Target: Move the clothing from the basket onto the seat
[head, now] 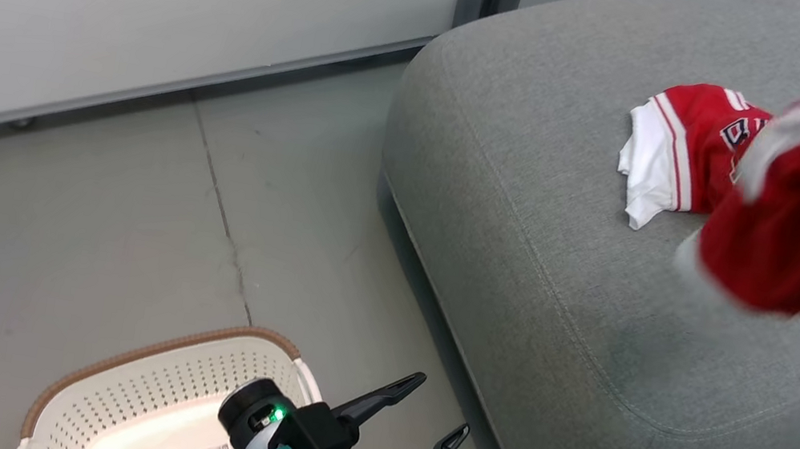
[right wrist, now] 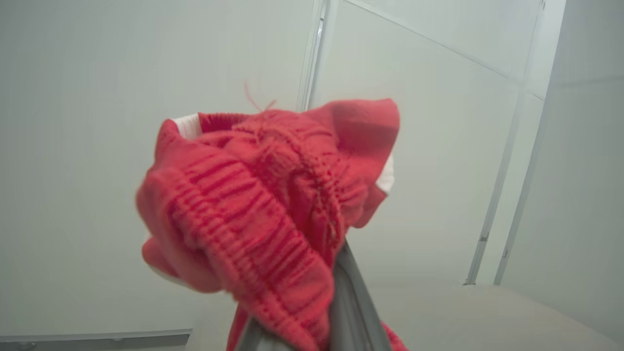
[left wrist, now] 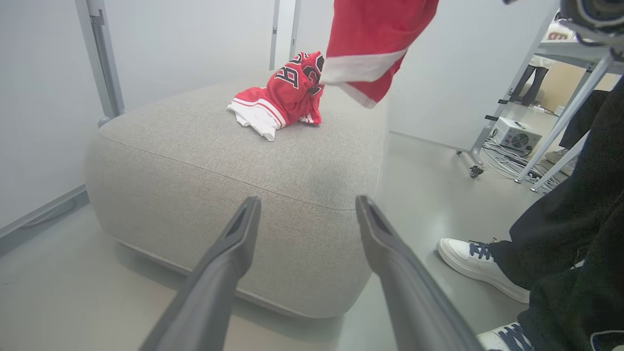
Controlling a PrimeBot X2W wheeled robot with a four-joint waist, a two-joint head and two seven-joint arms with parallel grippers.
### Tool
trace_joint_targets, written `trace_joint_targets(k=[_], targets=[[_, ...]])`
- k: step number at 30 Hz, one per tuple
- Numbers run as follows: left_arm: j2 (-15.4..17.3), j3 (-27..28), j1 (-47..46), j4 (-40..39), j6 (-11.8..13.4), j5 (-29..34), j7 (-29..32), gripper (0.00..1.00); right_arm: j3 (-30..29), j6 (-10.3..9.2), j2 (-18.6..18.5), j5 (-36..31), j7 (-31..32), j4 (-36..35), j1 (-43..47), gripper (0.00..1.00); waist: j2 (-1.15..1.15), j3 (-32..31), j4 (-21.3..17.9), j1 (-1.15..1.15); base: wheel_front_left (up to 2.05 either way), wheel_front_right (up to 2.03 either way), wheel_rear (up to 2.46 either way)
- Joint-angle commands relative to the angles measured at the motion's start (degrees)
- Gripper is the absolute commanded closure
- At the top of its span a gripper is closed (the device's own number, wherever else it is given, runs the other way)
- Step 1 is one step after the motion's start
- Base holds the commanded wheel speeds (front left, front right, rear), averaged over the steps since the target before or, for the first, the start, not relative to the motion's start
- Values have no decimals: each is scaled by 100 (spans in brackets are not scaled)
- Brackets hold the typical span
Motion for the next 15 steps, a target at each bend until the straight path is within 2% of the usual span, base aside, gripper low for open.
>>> trace_joint_targets(k=[1, 8, 12, 15], targets=[[48, -7, -112, -8, -4, 35, -6, 0, -47, 1, -86, 30, -29, -12, -152, 100, 0, 124, 64, 0, 0, 0, 0], [292, -263, -407, -14, -4, 99, -5, 0, -267, 1, -869, 171, -30, 498, -1574, 100, 0, 688, 280, 0, 0, 0, 0], [413, -453, -552, -78, -4, 100, -6, 0, -331, 0, -1138, 404, -29, 1157, -2307, 100, 0, 1004, 456, 0, 0, 0, 0], [502, -541, -658, -95, -4, 118, -6, 0, -455, 0, -1405, 436, -30, 1902, -2808, 100, 0, 1225, 566, 0, 0, 0, 0]])
